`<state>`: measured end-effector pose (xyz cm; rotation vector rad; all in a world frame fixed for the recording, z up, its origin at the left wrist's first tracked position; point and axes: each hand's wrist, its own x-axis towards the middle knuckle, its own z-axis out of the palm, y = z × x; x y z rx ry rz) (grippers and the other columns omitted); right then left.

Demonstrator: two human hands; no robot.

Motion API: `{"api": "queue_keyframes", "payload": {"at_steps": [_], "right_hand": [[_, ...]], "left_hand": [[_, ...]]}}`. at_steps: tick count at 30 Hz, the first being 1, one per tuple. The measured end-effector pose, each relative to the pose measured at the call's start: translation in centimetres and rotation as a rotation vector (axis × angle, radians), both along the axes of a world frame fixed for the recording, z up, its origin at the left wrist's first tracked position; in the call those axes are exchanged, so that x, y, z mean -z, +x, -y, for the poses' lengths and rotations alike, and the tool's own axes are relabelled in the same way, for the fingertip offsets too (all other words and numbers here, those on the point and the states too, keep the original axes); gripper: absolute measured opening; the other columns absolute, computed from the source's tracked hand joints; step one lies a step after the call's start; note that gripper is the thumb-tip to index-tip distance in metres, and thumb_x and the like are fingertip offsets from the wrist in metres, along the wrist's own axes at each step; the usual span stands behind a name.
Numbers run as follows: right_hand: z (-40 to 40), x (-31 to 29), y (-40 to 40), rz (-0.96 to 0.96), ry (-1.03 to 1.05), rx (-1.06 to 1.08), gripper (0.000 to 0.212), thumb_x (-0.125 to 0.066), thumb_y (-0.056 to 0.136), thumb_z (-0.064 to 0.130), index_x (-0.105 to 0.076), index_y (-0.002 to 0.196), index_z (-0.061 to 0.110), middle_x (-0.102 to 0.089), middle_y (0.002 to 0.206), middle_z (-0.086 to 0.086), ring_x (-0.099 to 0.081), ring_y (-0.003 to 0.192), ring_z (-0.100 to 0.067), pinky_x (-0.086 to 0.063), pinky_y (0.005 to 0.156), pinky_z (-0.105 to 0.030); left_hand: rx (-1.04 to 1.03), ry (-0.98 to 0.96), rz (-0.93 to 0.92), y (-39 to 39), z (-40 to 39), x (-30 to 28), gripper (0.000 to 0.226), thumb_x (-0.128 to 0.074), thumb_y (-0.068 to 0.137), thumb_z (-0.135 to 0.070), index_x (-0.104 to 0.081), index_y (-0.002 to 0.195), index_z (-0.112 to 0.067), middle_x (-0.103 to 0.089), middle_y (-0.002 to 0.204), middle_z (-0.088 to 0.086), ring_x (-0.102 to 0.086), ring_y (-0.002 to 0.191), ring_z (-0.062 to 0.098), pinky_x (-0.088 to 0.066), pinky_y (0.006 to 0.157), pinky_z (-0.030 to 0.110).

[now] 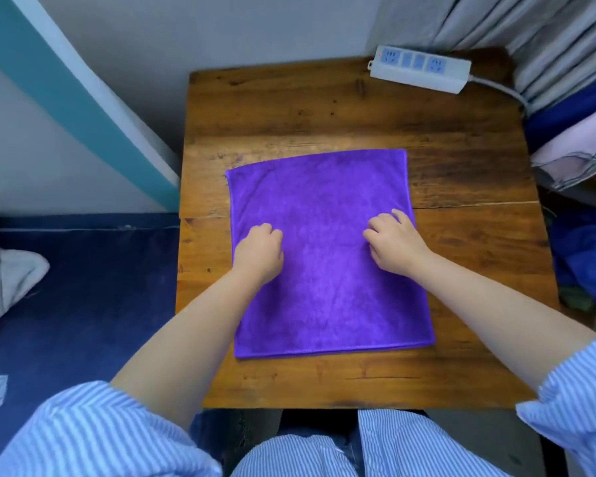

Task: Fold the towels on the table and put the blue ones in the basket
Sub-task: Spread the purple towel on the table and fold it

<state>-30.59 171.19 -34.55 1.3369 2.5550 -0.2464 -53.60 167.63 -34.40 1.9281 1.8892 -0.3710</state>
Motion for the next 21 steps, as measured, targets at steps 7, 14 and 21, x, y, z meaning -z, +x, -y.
{"api": "queue_keyframes", "payload": {"at_steps": [7,14,21], "right_hand": [[-6.8,4.3,-5.1,-0.082,-0.129,0.173,0.049,-0.031,0.096,0.018,-0.022,0.144,0.013,-0.008,0.156,-0.008,-0.001,0.144,-0.024,0.001,0.116,-0.042],[-10.3,7.5,-6.5,-0.095,-0.151,0.111,0.054,-0.031,0.097,0.037,-0.014,0.146,0.023,-0.002,0.157,-0.001,0.002,0.145,-0.02,0.006,0.115,-0.044],[-13.1,7.5,-1.8,-0.135,-0.114,0.164,0.053,-0.041,0.094,0.037,-0.029,0.142,0.021,-0.021,0.153,-0.004,-0.014,0.143,-0.027,-0.003,0.115,-0.043]], "left_hand": [[-0.19,0.079,0.105,0.5,-6.0,4.2,0.049,-0.034,0.097,-0.017,-0.024,0.143,-0.004,-0.017,0.154,0.012,-0.01,0.144,0.026,-0.014,0.116,0.033],[-0.201,0.089,0.086,-0.6,-9.2,7.5,0.055,-0.034,0.097,-0.034,-0.018,0.146,-0.017,-0.009,0.157,0.005,-0.001,0.145,0.026,-0.006,0.116,0.039],[-0.129,0.143,0.065,-4.6,-10.5,8.2,0.058,-0.031,0.087,-0.045,-0.034,0.141,-0.023,-0.022,0.154,0.005,-0.011,0.144,0.03,-0.008,0.115,0.044]]}}
